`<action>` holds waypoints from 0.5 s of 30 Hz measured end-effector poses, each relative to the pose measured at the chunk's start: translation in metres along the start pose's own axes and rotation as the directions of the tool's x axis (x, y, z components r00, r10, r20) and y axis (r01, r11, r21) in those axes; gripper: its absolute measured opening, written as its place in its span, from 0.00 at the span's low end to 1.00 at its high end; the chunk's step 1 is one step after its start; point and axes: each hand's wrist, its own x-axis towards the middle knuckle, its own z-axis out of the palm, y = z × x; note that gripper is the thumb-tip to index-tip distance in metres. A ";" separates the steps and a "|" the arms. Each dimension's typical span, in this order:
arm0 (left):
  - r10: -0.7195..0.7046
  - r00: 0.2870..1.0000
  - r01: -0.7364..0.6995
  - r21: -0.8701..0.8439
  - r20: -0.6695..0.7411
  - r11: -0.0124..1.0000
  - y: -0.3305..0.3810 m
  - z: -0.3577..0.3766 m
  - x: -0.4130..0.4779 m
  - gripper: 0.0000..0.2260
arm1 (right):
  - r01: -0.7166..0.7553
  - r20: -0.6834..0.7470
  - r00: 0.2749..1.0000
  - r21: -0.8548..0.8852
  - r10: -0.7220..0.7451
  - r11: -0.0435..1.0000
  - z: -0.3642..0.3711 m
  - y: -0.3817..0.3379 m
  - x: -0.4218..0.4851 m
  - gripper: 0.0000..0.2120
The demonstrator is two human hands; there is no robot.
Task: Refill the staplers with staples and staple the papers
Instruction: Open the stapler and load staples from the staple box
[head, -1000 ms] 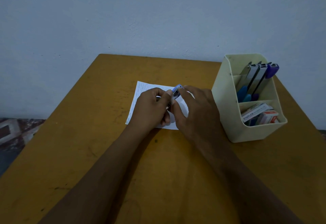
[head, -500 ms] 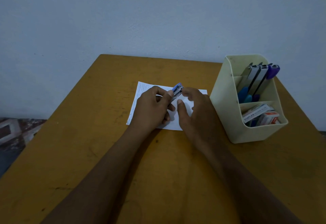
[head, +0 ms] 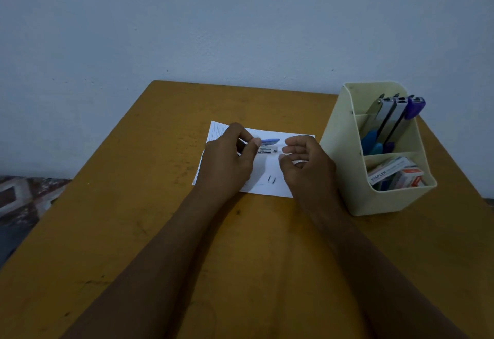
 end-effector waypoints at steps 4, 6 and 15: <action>-0.204 0.966 0.238 -0.245 0.157 0.940 0.004 -0.007 0.002 0.09 | 0.059 0.033 0.998 0.018 -0.060 0.998 0.000 -0.004 -0.001 0.15; -0.242 0.939 0.314 -0.316 0.245 0.895 0.006 -0.011 0.003 0.10 | 0.078 0.021 0.997 0.039 -0.079 0.996 -0.001 -0.005 -0.001 0.12; -0.150 0.917 0.302 -0.398 0.370 0.866 0.001 -0.027 0.009 0.12 | 0.019 0.029 0.999 0.158 -0.024 0.987 -0.005 -0.003 0.003 0.07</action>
